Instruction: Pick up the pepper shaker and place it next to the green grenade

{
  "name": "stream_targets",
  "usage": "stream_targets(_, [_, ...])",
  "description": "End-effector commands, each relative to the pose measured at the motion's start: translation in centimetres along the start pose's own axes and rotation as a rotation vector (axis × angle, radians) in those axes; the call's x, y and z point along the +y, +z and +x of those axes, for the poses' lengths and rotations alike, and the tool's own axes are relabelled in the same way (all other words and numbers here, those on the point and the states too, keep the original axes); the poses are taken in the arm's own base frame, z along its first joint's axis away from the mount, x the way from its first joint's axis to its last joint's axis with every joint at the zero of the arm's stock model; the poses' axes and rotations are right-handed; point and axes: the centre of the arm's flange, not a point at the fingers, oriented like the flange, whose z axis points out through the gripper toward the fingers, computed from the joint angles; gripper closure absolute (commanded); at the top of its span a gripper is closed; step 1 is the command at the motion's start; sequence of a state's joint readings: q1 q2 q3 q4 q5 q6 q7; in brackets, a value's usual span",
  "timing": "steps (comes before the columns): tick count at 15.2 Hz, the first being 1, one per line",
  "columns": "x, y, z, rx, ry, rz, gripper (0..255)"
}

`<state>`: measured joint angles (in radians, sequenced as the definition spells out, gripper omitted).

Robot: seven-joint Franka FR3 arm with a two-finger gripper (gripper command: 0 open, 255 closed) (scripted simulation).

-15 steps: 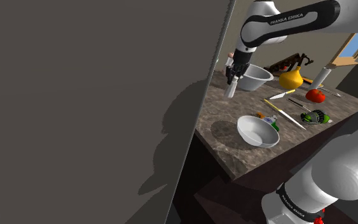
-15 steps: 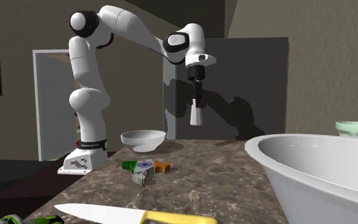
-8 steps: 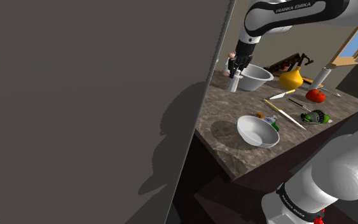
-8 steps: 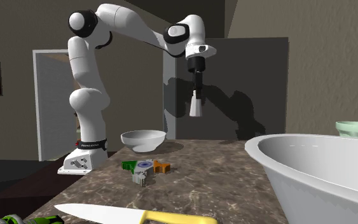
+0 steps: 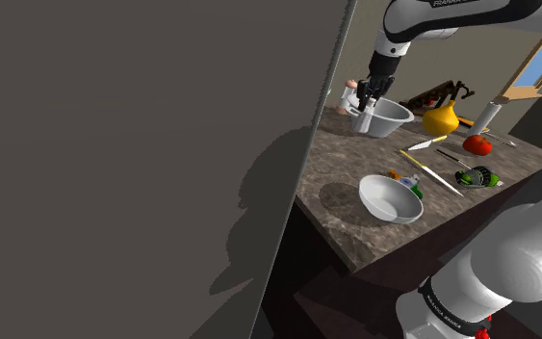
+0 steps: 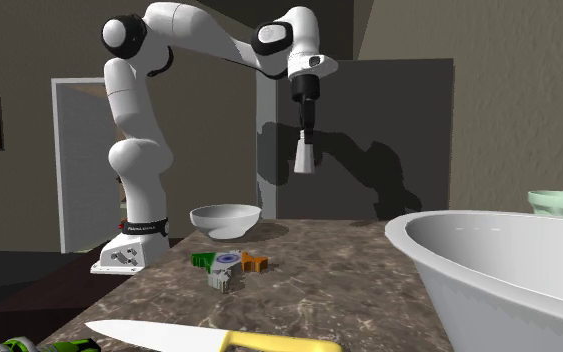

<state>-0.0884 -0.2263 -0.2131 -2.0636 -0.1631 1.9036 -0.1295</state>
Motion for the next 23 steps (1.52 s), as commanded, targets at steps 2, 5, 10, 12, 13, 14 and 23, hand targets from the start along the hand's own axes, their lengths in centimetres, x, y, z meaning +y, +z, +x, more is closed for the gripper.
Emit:
stream_targets(2, [3.7, 0.3, -1.2, 0.000, 0.000, 0.000, 255])
stream_targets(5, [7.4, 0.7, -2.6, 0.000, 0.000, 0.000, 255])
stream_targets(10, [13.5, 1.3, -4.9, 0.000, 0.000, 0.000, 255])
stream_targets(12, [16.0, 1.5, -5.8, 0.000, 0.000, 0.000, 255])
stream_targets(13, [17.2, 1.6, -6.2, 0.000, 0.000, 0.000, 255])
stream_targets(14, [18.5, 1.7, -6.7, 0.000, 0.000, 0.000, 255])
stream_targets(23, [29.6, 2.8, -10.8, 0.000, 0.000, 0.000, 255])
